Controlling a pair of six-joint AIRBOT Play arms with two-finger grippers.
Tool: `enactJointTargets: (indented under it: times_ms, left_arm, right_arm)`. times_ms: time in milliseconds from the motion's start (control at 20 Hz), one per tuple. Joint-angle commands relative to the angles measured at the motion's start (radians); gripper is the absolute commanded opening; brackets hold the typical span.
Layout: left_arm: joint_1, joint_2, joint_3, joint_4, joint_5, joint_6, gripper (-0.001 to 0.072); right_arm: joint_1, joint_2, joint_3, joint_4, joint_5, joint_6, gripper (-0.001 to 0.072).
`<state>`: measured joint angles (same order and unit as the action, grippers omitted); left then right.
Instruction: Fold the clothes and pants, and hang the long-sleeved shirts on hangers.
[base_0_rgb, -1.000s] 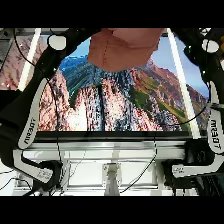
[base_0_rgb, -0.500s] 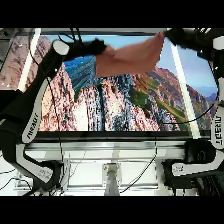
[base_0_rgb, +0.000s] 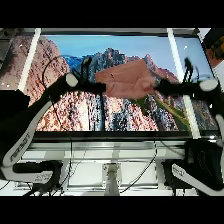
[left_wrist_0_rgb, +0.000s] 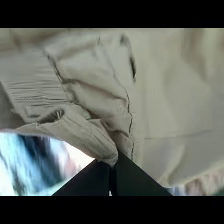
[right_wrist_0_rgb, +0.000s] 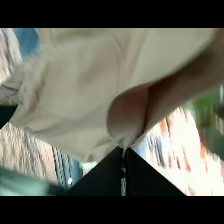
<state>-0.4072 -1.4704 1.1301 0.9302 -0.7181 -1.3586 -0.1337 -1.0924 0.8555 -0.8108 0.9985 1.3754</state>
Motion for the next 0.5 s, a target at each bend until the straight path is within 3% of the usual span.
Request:
enactJointTargets:
  times_ms: [0,450]
  left_arm:
    - [-0.040,0.130,-0.235,0.011,0.035,-0.004,0.0008]
    - [-0.180,0.345,-0.447,0.012,0.046,-0.029,0.0007]
  right_arm:
    - [0.000,0.202,-0.271,-0.027,0.004,0.083,0.0006]
    - [0.000,0.513,-0.366,-0.113,0.253,0.277,0.0006]
